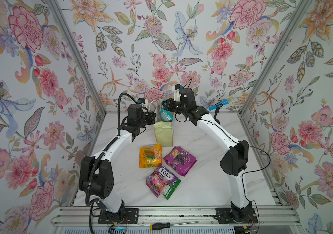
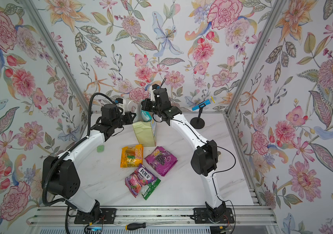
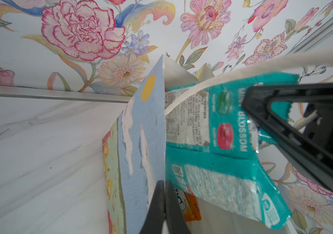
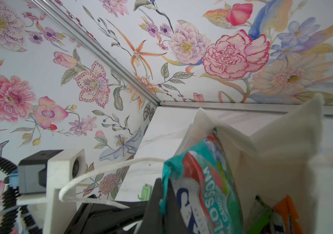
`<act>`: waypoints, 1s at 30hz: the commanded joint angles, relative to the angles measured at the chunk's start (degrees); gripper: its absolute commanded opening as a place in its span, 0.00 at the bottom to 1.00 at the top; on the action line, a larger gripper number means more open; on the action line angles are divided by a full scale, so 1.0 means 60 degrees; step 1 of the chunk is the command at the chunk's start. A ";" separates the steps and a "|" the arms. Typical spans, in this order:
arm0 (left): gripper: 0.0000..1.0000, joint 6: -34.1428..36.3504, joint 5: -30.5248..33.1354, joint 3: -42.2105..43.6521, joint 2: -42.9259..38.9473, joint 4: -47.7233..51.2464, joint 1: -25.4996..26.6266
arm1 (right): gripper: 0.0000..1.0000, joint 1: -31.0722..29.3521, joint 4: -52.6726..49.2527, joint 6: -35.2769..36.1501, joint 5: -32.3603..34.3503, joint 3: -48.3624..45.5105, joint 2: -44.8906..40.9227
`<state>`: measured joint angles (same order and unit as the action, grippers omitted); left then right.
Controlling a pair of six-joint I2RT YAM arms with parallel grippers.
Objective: Place the snacks into the paper bag
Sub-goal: 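Lower the teal FOX'S pack into the bag and open the right gripper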
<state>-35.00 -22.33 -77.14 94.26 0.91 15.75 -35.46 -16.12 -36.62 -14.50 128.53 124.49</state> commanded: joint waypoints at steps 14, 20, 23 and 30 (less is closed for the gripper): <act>0.00 -0.0042 -0.0277 0.0175 -0.0227 -0.0363 0.0012 | 0.04 0.0006 0.0289 -0.0700 -0.0603 0.0454 0.0207; 0.00 0.0015 -0.0249 0.0193 -0.0331 -0.0312 -0.0003 | 0.38 0.0246 0.0271 -0.0073 0.0291 -0.0177 -0.0523; 0.00 -0.0007 -0.0243 0.0247 -0.0380 -0.0388 -0.0021 | 0.45 0.0357 0.0269 0.0385 0.0954 -0.0587 -0.1108; 0.00 0.0018 -0.0293 0.0300 -0.0302 -0.0378 -0.0047 | 0.46 0.0187 0.1211 0.1156 0.0484 -0.2611 -0.2850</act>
<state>-34.98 -22.41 -76.14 93.93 -0.14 15.75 -33.39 -13.13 -32.88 -10.24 116.88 112.51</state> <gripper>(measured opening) 0.051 0.462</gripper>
